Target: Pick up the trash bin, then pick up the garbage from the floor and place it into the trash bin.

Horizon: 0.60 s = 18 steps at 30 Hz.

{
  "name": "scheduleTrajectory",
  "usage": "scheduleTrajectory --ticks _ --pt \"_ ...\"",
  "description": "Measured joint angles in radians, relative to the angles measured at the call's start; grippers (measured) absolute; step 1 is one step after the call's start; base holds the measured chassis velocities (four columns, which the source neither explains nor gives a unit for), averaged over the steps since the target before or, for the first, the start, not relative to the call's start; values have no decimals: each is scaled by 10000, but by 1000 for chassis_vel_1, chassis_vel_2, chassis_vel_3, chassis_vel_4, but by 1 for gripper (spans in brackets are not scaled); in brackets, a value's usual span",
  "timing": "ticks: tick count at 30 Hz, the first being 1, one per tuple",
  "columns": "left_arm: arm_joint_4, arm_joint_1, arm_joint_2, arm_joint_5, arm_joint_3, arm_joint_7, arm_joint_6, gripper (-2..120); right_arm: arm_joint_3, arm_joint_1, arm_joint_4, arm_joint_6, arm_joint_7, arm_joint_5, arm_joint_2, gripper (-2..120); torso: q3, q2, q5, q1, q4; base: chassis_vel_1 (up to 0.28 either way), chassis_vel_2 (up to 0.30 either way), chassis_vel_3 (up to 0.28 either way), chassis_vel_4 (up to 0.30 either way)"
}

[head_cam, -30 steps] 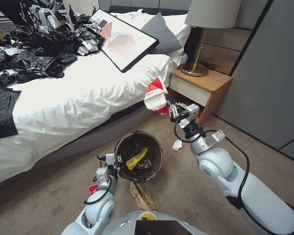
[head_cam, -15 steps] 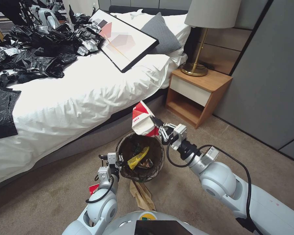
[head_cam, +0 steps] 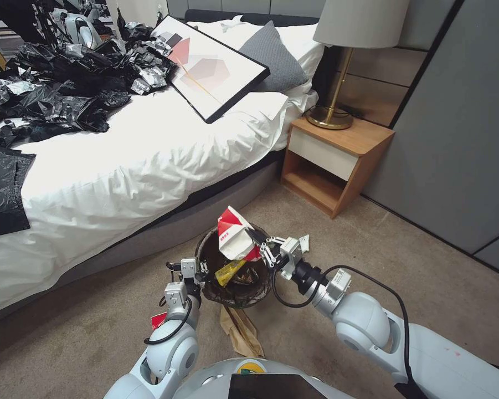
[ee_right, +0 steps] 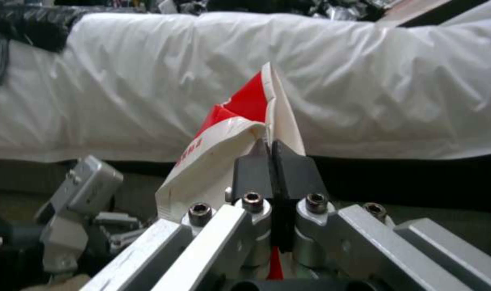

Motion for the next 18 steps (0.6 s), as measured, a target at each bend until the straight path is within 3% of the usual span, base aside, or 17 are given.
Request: scheduleTrajectory --ticks 18 --pt "-175 32 12 -39 -38 -10 -19 2 -978 467 -1417 85 -41 -364 534 0 0 0 0 0 0 0 0 0 0"
